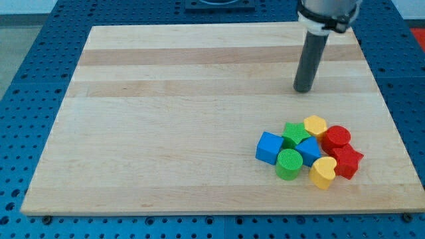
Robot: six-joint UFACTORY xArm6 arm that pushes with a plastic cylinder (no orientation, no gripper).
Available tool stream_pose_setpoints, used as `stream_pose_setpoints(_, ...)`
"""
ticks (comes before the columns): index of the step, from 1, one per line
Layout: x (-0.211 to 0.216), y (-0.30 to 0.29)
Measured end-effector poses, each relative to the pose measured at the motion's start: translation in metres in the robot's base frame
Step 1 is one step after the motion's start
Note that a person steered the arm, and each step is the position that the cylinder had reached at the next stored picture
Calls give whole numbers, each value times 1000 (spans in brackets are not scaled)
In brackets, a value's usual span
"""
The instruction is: Slide the group of blocks a bit left
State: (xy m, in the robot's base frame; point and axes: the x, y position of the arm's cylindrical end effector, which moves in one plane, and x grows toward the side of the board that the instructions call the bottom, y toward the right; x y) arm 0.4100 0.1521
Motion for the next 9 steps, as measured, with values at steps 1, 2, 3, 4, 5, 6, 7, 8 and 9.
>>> stream_pose_setpoints(1,41,0)
stream_pose_setpoints(2,42,0)
stream_pose_setpoints(3,43,54)
stream_pose_setpoints(4,45,98)
stream_pose_setpoints(5,67,98)
stream_pose_setpoints(6,127,96)
stream_pose_setpoints(7,154,94)
stream_pose_setpoints(8,154,94)
stream_pose_setpoints(9,135,75)
